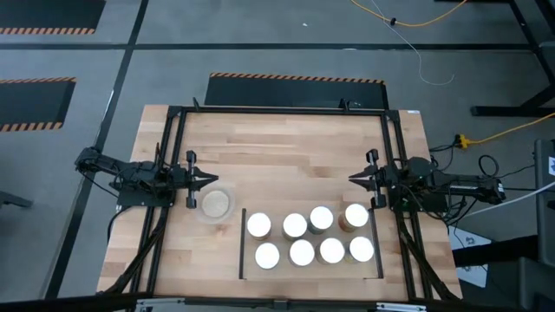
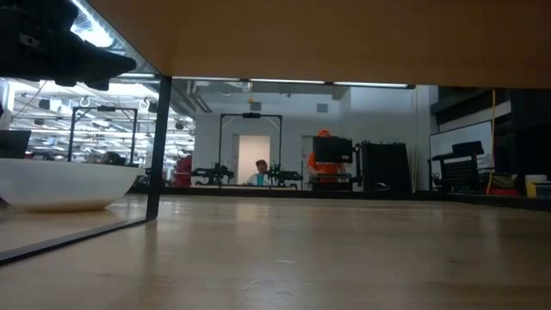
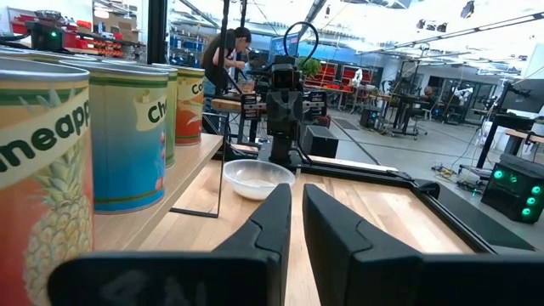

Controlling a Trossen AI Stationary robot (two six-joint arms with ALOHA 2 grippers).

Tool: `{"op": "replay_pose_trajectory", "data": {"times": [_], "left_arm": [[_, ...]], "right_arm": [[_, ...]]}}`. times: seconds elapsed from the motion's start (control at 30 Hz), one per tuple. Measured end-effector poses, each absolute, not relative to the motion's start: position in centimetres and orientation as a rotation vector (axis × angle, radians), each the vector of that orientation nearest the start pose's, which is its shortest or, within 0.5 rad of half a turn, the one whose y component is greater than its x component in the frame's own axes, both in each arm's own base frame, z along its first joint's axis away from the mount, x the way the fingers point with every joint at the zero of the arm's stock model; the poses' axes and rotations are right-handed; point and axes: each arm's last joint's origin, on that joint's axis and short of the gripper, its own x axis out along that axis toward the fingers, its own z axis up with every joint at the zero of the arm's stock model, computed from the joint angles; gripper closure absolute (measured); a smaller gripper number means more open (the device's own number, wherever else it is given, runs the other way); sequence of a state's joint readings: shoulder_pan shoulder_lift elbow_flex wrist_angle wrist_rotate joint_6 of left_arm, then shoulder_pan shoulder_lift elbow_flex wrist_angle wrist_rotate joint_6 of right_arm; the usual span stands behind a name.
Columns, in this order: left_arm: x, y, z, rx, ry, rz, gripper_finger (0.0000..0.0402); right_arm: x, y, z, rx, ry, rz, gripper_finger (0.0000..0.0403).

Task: Pick and place cans onto a shelf
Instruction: Return to Home Position

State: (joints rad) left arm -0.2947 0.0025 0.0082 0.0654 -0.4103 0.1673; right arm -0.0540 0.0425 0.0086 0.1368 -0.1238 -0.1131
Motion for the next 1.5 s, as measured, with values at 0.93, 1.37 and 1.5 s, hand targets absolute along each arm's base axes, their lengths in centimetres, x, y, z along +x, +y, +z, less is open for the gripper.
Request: {"op": "replay_pose_trajectory", "data": {"times": [0.93, 1.37, 1.5], "left_arm": [[9.40, -1.65, 17.23, 0.143, -0.057, 0.121, 0.0388], [9.40, -1.65, 17.23, 0.142, -0.057, 0.121, 0.0393], [9.40, -1.65, 17.23, 0.142, -0.057, 0.120, 0.0398]], "right_arm": [[9.92, -0.17, 17.64, -0.122, -0.106, 0.064, 0.0363], [9.91, -0.18, 17.64, -0.122, -0.107, 0.064, 0.0363], [9.92, -0.18, 17.64, -0.122, -0.106, 0.064, 0.0363]]}}
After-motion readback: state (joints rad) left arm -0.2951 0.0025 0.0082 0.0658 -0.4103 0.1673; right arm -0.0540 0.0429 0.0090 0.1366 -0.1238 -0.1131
